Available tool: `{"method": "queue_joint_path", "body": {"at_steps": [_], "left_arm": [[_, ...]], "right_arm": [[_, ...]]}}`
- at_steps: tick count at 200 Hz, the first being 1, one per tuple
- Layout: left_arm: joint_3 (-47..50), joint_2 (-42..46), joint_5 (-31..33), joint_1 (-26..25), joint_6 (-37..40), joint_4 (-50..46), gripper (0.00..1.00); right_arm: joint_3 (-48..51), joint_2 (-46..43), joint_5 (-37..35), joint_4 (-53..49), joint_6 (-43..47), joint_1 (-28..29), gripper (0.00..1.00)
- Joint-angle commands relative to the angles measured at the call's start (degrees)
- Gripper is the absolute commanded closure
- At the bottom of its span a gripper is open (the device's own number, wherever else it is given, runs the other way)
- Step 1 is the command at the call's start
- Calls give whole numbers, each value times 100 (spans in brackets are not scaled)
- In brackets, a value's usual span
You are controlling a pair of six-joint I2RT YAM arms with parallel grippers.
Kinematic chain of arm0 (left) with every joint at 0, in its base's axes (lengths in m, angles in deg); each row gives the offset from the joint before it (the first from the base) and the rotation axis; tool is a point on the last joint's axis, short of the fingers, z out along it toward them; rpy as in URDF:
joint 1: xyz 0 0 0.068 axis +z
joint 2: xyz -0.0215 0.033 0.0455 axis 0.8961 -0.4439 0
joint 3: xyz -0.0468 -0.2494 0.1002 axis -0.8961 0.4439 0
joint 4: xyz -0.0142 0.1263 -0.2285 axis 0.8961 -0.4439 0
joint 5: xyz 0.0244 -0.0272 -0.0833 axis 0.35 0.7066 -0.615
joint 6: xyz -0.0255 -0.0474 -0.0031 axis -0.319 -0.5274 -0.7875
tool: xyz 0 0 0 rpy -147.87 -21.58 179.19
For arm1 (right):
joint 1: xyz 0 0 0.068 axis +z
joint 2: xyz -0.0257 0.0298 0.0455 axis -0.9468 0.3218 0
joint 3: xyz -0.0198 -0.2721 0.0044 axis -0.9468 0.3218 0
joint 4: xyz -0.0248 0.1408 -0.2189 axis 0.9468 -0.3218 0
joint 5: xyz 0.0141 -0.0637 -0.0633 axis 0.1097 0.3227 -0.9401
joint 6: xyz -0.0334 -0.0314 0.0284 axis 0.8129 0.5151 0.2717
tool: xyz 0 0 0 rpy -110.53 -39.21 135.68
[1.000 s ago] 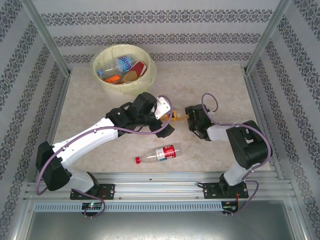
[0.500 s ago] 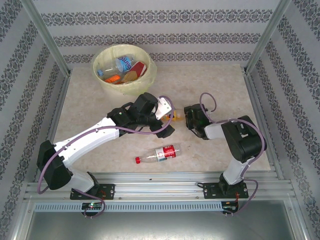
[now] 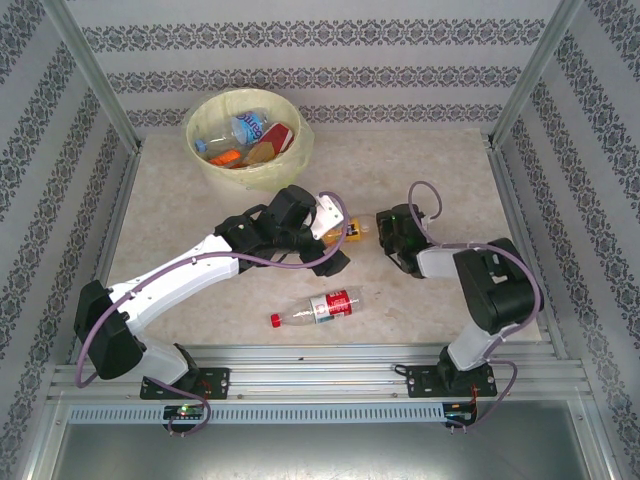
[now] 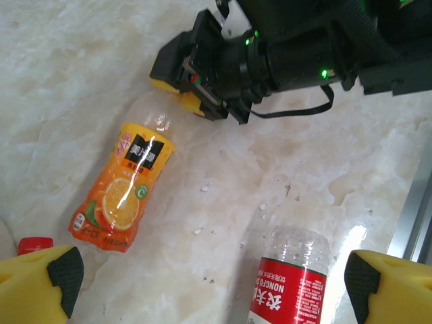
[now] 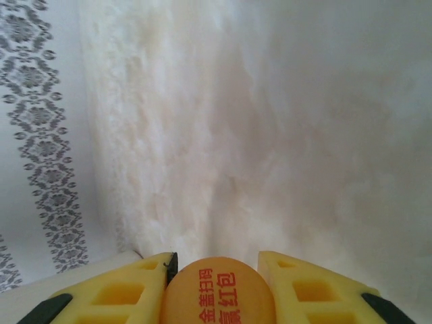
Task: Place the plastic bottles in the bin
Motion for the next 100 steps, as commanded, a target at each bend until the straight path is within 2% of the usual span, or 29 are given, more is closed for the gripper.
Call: {"method": "queue_joint_path", "body": {"at_steps": [1, 35, 67, 100], "left_arm": [[-55, -93, -378, -13, -29, -164, 0], [-128, -203, -639, 1, -175, -198, 0], [-149, -203, -877, 105, -359, -144, 1], [-201, -275, -1389, 264, -551, -103, 2]], "right_arm": [[83, -578, -51, -291, 707, -131, 72], [29, -1494, 282, -1022, 1822, -380, 74], [-267, -2384, 649, -2257, 2954, -469, 76], [-235, -3101, 1574, -2673, 3506, -585, 73]]}}
